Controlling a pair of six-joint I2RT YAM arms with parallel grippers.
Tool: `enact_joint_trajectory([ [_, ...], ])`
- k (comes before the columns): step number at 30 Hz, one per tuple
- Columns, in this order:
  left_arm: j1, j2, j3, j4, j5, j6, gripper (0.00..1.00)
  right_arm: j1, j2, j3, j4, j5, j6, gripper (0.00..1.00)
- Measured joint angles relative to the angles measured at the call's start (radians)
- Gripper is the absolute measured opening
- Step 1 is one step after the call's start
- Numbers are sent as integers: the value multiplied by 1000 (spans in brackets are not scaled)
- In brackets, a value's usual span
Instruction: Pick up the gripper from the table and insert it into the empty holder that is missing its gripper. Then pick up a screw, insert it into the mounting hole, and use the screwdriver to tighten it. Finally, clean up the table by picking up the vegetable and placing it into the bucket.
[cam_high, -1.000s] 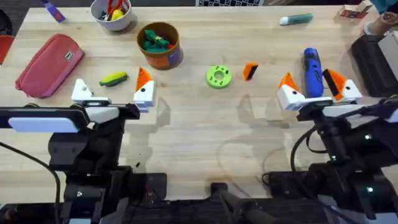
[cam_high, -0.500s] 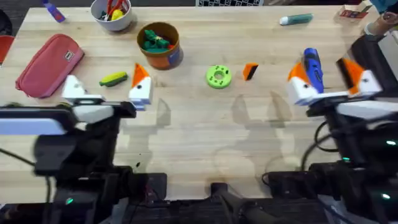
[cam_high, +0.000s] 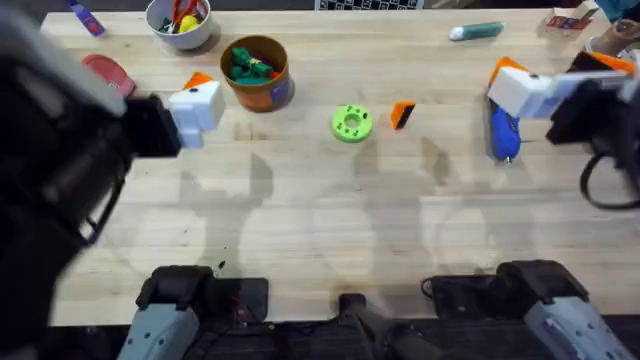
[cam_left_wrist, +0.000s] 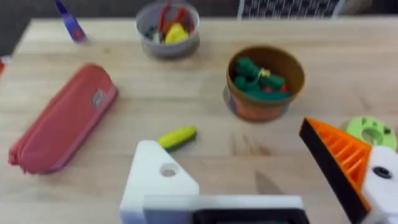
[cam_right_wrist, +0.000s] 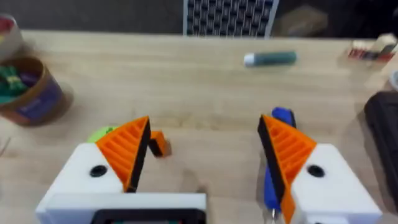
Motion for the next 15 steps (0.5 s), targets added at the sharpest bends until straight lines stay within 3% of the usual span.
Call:
enact_joint_trajectory([
  [5,0,235,171,-149,2,0,985,0,229,197,-217,-1,0,994],
  [10,0,434,309,-292,7,0,985,0,376,324,-381,-3,0,994],
  [11,0,537,375,-357,8,0,985,0,419,355,-422,-3,0,992],
  [15,0,633,411,-390,9,0,985,0,437,356,-439,-3,0,994],
])
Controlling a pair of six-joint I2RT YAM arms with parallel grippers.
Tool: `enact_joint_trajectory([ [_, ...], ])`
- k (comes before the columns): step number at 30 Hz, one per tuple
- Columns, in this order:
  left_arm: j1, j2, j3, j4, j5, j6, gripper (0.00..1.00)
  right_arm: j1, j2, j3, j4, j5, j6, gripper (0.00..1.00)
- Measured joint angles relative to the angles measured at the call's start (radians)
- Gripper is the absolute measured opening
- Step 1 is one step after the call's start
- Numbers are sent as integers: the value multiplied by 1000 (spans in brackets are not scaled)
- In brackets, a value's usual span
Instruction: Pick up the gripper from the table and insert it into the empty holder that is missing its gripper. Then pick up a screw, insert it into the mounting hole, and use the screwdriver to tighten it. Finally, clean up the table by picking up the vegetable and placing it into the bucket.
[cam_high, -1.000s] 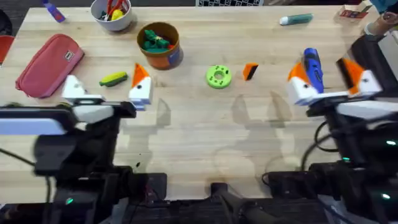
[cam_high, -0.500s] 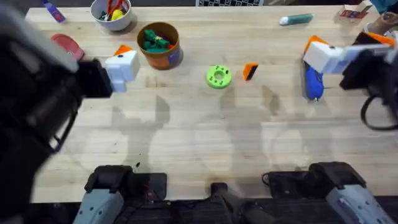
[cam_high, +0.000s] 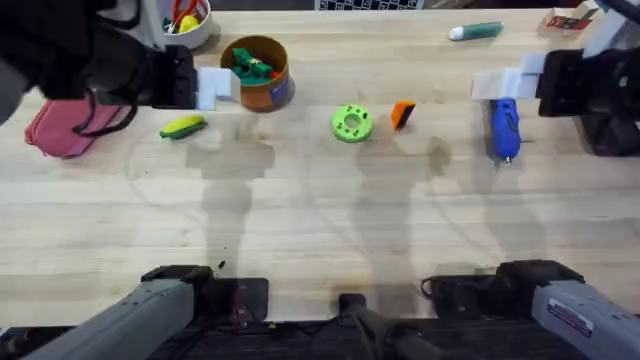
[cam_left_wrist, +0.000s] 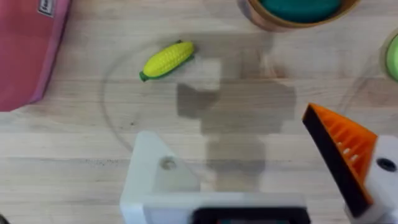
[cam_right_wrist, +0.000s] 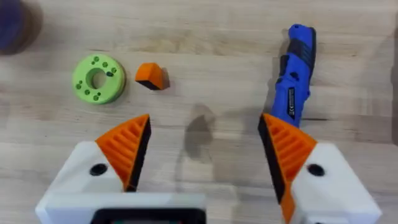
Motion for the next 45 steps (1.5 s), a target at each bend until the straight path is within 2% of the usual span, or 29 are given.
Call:
enact_joint_trajectory([
  [4,0,58,0,-47,0,-1,985,0,1,0,-9,0,0,994],
  [10,0,74,0,-31,21,-16,985,0,1,0,-42,0,0,994],
  [13,0,74,0,-29,21,14,985,0,1,0,-42,0,0,994],
  [16,11,74,0,-29,23,101,985,0,1,1,-42,0,0,994],
  [18,37,74,6,-39,24,160,985,0,1,1,-42,0,0,994],
  [24,182,112,69,-62,39,376,985,0,1,1,-42,0,0,994],
  [28,250,148,83,-4,30,516,985,0,1,1,-42,0,0,994],
  [32,266,169,83,17,-53,660,985,0,1,1,-42,0,0,994],
  [36,267,170,83,4,-95,740,985,0,1,1,-42,0,0,994],
  [40,267,170,84,45,-66,853,985,0,1,1,-42,0,0,994],
  [45,274,181,84,24,29,1082,985,0,1,1,-42,0,0,994],
])
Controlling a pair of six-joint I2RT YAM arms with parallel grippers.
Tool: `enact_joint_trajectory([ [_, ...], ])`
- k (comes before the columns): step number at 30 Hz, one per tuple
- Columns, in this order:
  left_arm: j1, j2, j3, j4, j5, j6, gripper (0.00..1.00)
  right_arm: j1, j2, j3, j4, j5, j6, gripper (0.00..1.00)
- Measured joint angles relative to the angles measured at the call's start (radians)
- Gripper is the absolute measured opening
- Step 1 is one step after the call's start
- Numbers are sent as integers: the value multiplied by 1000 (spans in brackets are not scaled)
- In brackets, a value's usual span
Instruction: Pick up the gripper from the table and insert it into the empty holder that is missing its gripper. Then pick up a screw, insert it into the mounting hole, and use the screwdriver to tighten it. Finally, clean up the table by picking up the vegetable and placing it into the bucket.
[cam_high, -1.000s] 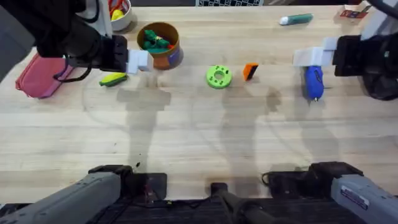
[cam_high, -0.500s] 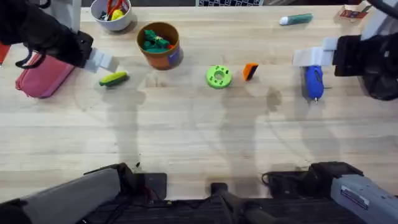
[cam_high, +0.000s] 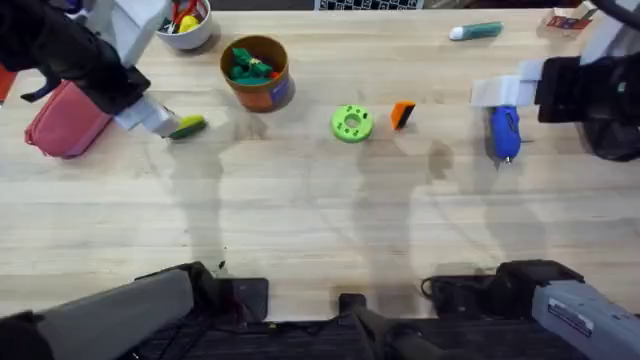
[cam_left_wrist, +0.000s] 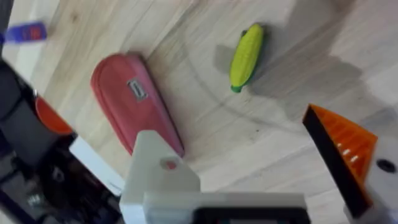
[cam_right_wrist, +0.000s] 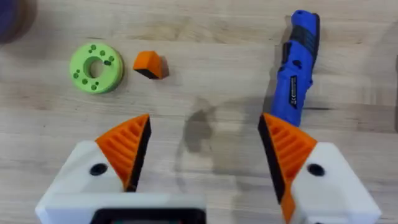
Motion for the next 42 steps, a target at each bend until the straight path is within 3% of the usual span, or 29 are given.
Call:
enact_joint_trajectory([
  [8,53,164,2,-5,107,211,984,0,0,0,0,0,0,994],
  [18,60,429,29,5,164,370,984,0,0,0,0,0,0,994],
  [26,62,572,115,-5,174,432,983,0,0,0,0,0,0,994],
  [42,64,607,135,-5,171,461,985,0,0,0,0,0,0,994],
])
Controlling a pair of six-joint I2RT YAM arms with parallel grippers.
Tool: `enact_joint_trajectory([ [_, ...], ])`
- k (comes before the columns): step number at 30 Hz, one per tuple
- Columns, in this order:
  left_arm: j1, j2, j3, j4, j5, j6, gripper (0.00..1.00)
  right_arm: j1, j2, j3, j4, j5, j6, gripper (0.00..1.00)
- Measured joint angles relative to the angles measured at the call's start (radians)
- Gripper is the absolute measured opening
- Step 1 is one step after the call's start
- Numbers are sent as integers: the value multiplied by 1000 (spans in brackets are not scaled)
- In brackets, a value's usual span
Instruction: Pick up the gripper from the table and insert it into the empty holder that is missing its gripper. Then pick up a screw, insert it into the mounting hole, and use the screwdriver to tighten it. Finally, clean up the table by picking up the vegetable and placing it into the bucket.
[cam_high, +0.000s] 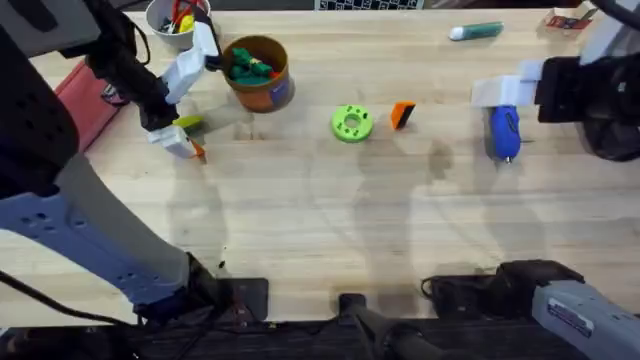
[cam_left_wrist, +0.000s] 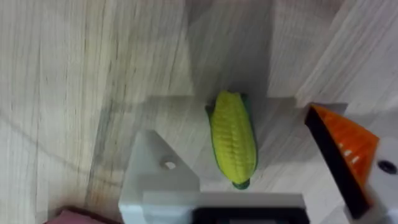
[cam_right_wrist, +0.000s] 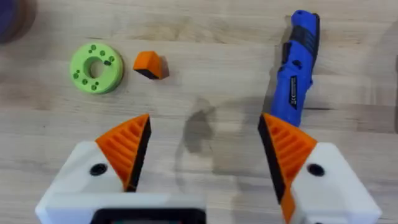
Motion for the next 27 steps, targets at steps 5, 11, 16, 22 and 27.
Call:
enact_joint_trajectory([
  [5,0,0,0,-3,-2,0,986,0,0,0,0,0,0,994],
  [11,0,0,0,-3,-3,-4,936,0,0,0,0,0,0,994],
  [16,0,-1,4,-24,-6,4,181,0,0,0,0,0,0,994],
  [22,0,-3,6,-18,-6,11,19,0,0,0,0,0,0,994],
  [27,0,-3,6,-18,-6,11,19,0,0,0,0,0,0,992],
])
